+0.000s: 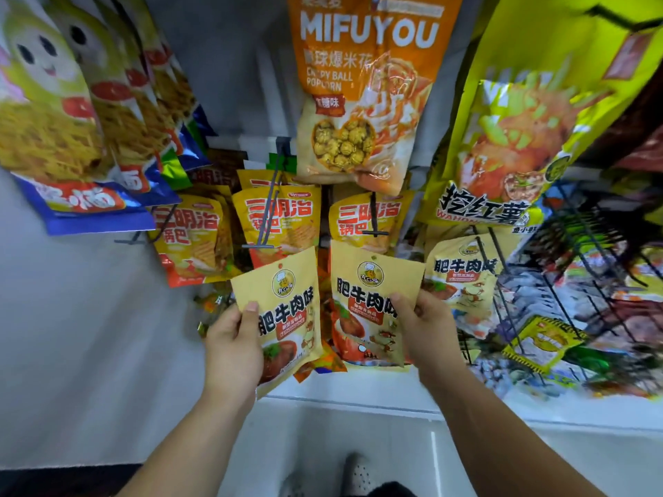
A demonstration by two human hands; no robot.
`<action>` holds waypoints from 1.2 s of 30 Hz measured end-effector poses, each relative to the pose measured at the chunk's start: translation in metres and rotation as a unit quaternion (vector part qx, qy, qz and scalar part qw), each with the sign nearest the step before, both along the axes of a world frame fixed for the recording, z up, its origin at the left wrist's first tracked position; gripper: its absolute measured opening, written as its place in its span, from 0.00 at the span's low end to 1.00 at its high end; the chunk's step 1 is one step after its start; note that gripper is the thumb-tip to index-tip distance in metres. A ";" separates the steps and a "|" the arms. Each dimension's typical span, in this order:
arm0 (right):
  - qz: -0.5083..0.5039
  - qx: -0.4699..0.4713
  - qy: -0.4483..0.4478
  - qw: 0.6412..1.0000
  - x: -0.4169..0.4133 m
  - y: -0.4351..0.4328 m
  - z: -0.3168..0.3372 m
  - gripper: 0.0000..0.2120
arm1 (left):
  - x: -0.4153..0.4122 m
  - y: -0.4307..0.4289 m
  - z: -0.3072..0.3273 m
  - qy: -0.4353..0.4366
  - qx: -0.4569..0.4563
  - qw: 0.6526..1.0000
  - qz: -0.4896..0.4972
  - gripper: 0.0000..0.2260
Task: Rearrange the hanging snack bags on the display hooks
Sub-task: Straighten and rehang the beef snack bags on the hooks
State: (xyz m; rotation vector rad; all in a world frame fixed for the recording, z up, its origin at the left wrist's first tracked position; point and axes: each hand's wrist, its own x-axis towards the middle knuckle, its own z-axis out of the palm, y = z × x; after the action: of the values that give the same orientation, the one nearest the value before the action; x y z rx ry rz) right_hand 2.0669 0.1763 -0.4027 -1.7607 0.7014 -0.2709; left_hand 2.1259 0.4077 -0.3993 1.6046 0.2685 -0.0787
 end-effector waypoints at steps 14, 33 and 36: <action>-0.210 0.008 0.033 0.977 -0.078 -0.054 0.006 0.11 | -0.023 -0.049 0.002 0.012 0.002 0.990 -0.138 0.13; -0.056 0.089 -0.008 0.994 -0.062 -0.167 -0.018 0.12 | -0.071 -0.155 0.009 0.043 0.056 0.997 -0.011 0.12; -0.019 0.104 -0.011 0.994 -0.057 -0.171 -0.022 0.17 | -0.082 -0.165 0.014 0.044 0.057 0.997 -0.004 0.12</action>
State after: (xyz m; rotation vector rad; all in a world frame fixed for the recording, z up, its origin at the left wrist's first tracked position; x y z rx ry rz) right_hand 2.0097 0.0051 -0.4249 -1.5444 0.7217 -0.2345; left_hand 2.0441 0.2422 -0.3856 1.7184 0.3387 -0.1425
